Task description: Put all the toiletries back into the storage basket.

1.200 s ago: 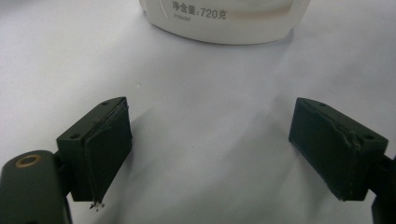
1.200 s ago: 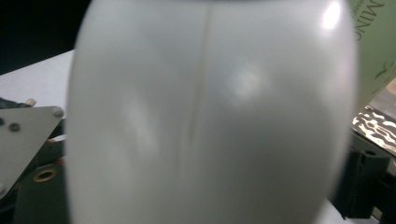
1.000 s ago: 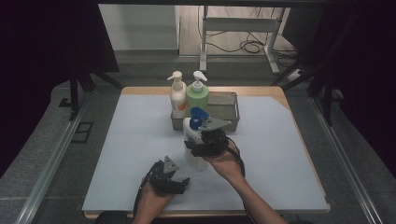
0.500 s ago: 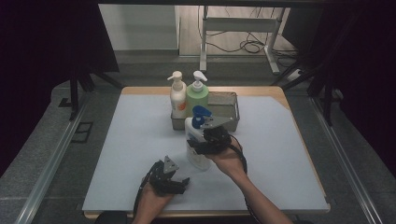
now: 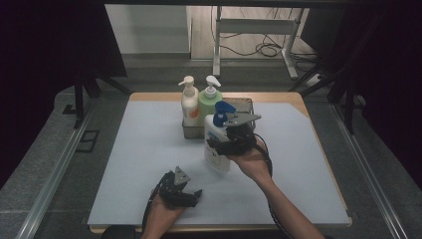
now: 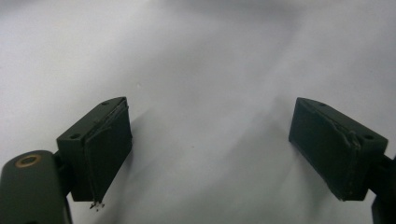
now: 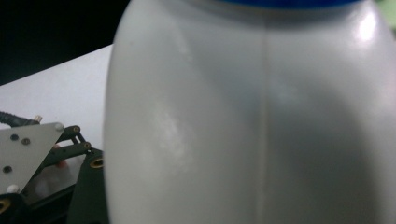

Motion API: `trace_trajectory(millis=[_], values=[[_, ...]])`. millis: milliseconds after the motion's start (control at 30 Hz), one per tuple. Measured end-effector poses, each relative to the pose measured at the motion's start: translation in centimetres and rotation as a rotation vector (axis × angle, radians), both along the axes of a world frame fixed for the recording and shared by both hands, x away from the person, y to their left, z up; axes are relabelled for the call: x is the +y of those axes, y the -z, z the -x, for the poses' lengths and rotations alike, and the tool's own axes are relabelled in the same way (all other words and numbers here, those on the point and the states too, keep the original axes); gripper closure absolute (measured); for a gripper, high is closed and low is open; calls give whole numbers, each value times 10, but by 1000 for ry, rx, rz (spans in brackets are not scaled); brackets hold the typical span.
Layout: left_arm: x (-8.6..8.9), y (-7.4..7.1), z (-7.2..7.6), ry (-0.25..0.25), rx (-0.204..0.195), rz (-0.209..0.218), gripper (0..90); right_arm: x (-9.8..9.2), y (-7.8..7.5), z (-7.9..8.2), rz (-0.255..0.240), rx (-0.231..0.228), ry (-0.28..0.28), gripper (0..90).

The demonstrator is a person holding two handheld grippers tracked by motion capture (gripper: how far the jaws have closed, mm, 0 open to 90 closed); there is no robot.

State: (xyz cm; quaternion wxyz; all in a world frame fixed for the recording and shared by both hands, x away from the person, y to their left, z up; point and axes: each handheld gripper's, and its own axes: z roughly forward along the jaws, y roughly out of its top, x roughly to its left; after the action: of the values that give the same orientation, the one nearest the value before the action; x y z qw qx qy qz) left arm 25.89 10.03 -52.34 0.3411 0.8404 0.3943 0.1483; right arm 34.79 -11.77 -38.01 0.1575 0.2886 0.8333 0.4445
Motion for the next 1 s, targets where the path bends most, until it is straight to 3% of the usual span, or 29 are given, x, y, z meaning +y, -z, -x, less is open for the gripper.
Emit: trace_trajectory(millis=[533,1000], values=[[0,0,0,1,1,-1,131,-20,-28,-14,-23,-16,59,372],[0,0,0,0,1,-1,131,-42,-42,-31,-22,-25,131,375]])
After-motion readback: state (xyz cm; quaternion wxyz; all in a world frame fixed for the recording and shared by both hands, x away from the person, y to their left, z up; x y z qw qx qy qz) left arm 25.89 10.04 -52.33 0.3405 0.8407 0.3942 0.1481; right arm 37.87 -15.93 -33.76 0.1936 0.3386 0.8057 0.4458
